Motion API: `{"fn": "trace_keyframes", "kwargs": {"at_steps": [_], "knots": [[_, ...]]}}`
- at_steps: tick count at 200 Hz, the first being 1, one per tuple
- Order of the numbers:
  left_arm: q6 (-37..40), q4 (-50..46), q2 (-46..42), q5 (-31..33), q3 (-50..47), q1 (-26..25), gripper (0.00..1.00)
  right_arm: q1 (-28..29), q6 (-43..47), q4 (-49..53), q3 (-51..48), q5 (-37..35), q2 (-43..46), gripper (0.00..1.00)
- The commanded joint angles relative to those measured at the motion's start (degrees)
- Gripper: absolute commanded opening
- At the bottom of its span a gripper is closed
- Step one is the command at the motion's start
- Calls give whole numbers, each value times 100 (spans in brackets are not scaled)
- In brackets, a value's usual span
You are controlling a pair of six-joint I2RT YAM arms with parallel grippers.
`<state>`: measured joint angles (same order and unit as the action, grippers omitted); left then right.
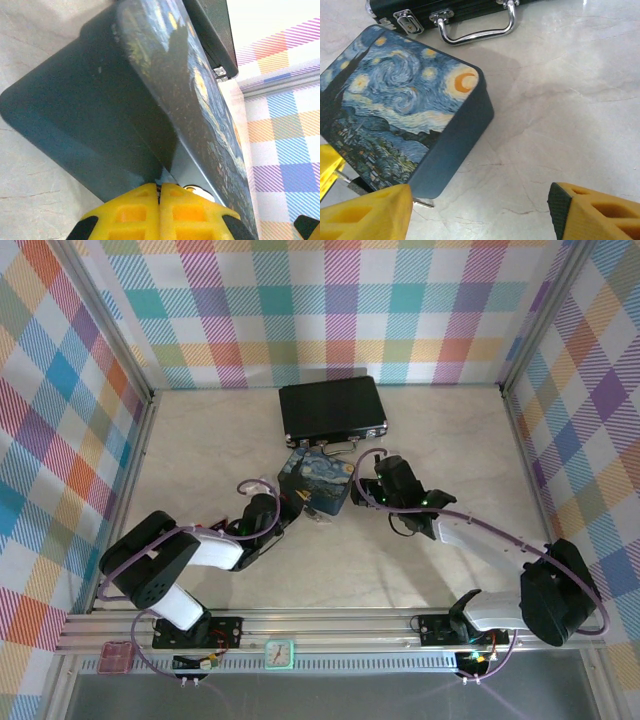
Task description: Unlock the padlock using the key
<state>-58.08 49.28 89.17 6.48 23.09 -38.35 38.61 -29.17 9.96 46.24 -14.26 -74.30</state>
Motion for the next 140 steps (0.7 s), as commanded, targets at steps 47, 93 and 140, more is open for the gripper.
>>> {"fn": "trace_keyframes", "kwargs": {"at_steps": [47,93,140], "knots": [[307,641,356,246,-25,-214,0,15,-1011,-1204,594,980,-1457,84],[163,1815,848,529,-332,-281,0,76,-1535,-1425,1142,957,-2445,82],[-186,2745,1314,1033,-625,-276,0,179,-2909,-995,702,51,-2601,75]]}}
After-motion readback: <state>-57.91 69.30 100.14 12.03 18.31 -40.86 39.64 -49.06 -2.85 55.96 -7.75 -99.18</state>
